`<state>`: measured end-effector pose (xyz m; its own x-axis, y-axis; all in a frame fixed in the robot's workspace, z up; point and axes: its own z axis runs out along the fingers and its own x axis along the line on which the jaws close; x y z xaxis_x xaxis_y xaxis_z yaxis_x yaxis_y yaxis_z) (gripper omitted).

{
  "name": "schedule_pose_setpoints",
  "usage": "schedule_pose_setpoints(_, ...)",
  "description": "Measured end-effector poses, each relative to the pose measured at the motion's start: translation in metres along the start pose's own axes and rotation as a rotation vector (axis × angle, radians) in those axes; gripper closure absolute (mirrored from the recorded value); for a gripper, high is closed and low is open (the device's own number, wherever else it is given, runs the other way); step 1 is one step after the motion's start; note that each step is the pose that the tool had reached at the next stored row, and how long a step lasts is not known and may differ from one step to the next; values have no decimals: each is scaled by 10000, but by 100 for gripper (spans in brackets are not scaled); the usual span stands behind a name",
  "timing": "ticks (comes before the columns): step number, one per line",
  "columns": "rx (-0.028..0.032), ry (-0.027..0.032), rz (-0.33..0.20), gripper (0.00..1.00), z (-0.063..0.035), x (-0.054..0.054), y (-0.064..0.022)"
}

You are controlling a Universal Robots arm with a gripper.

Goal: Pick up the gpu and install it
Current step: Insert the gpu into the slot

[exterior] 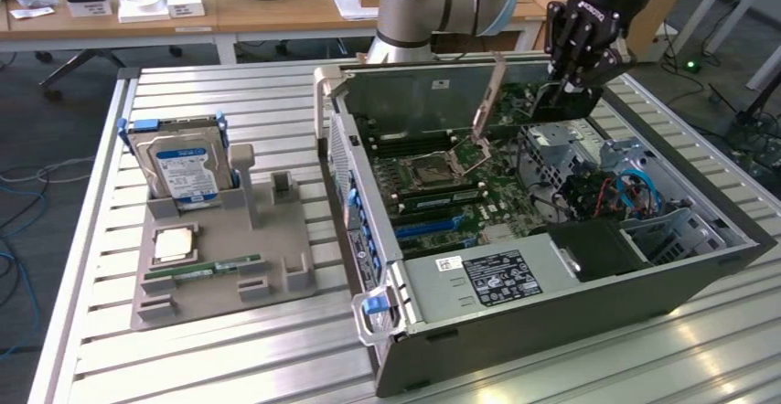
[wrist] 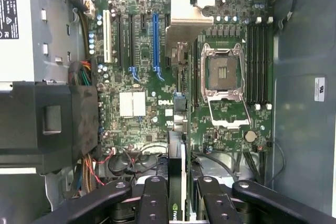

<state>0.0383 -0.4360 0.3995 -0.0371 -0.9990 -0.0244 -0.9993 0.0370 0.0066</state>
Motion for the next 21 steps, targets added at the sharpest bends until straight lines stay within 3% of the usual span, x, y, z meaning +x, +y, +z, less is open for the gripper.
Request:
schedule_pose_setpoints(11, 50, -2, 0, 74, 8, 9, 281)
schedule_pose_setpoints(21, 51, 9, -2, 74, 59, 11, 349)
